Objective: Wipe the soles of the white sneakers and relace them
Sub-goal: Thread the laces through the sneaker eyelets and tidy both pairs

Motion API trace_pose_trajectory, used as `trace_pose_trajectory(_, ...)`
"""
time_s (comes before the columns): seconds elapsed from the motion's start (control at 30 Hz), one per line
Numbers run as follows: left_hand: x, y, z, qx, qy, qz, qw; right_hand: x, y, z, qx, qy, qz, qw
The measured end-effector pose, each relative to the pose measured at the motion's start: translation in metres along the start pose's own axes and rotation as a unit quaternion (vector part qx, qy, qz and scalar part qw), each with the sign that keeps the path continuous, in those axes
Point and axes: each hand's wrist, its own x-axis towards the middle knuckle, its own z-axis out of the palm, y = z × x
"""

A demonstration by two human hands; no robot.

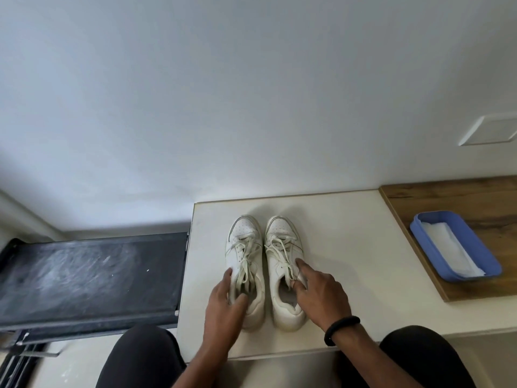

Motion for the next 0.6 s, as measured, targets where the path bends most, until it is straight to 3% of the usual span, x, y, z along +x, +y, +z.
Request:
trace_pose_trajectory(0.33,0.014,-0.012,0.014,0.056,0.031,0.029,0.997,0.006,-0.006,0.000,-0.015,0.002,0.003,1.000)
trace_pose_trajectory(0.47,0.013,-0.016,0.023,0.082,0.064,0.099,0.990,-0.005,-0.006,-0.006,0.002,-0.006,0.006,1.000)
trace_pose_trajectory(0.6,-0.003,-0.035,0.042,0.087,0.147,0.239,0.956,-0.029,-0.012,-0.013,0.042,0.064,-0.050,0.996)
